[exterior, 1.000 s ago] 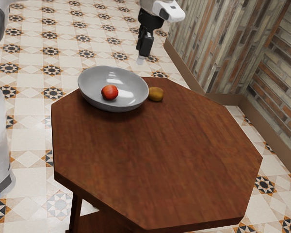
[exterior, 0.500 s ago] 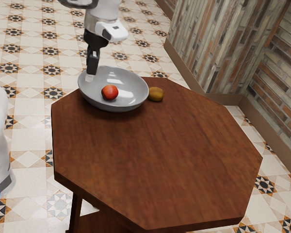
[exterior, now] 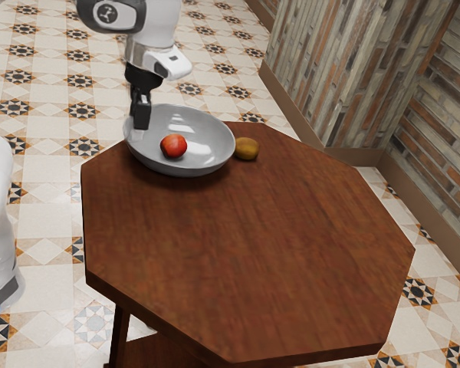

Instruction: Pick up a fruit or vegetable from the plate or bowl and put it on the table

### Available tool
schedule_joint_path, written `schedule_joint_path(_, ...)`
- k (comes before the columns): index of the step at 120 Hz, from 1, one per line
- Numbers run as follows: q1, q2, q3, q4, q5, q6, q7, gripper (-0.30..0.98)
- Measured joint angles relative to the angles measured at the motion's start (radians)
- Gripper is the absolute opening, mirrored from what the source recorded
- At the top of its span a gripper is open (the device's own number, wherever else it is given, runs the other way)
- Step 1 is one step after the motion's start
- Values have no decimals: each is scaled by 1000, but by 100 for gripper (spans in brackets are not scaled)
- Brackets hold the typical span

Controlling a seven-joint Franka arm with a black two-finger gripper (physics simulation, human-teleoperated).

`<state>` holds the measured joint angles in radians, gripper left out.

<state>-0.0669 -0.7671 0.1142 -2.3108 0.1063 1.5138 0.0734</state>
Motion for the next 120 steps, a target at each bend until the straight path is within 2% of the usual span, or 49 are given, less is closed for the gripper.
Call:
schedule_joint_path(30, -12, 4, 26, 0, 21, 73, -18, 66)
schedule_joint_path(42, -74, 11, 123, 12, 79, 86, -30, 66)
schedule_joint_path(66, -330, 32, 332, 34, 192, 130, -62, 66)
schedule_joint_path(97, -343, 40, 406, 30, 240, 166, -91, 66)
schedule_joint_path(120, -418, 70, 499, 22, 257, 196, -106, 66)
